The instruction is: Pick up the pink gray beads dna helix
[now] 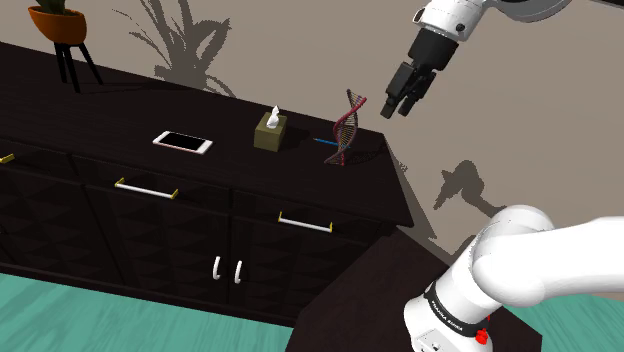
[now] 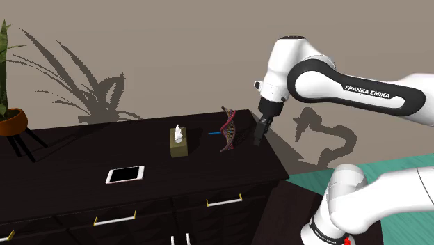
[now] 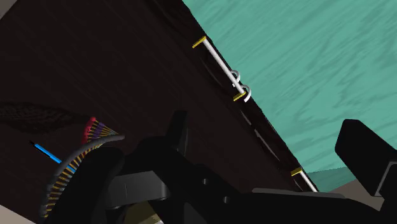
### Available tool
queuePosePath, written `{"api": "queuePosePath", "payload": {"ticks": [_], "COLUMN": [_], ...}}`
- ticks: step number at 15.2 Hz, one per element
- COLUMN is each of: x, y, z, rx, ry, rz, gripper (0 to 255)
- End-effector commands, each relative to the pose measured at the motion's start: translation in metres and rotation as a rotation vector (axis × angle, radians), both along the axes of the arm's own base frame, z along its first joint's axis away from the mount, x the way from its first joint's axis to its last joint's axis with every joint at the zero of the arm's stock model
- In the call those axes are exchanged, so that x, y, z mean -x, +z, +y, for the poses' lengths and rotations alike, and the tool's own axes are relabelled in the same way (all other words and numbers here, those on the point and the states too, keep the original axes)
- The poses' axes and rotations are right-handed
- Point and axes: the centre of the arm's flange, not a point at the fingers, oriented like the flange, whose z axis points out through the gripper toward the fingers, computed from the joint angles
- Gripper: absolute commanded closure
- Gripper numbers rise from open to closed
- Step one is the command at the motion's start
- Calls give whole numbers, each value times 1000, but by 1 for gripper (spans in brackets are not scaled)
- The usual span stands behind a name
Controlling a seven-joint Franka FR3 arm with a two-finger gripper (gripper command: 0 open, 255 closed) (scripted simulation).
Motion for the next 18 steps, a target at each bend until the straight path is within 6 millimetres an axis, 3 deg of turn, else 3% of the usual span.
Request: {"api": "queuePosePath", "payload": {"ticks": [1,10,18], "x": [0,-34,-78], "y": [0,-60,-119], "z": [0,-111,-201], "rx": [0,-127,-239], "ry": [0,56,105], "rz": [0,-156,-295], "gripper": [0,0,0]}}
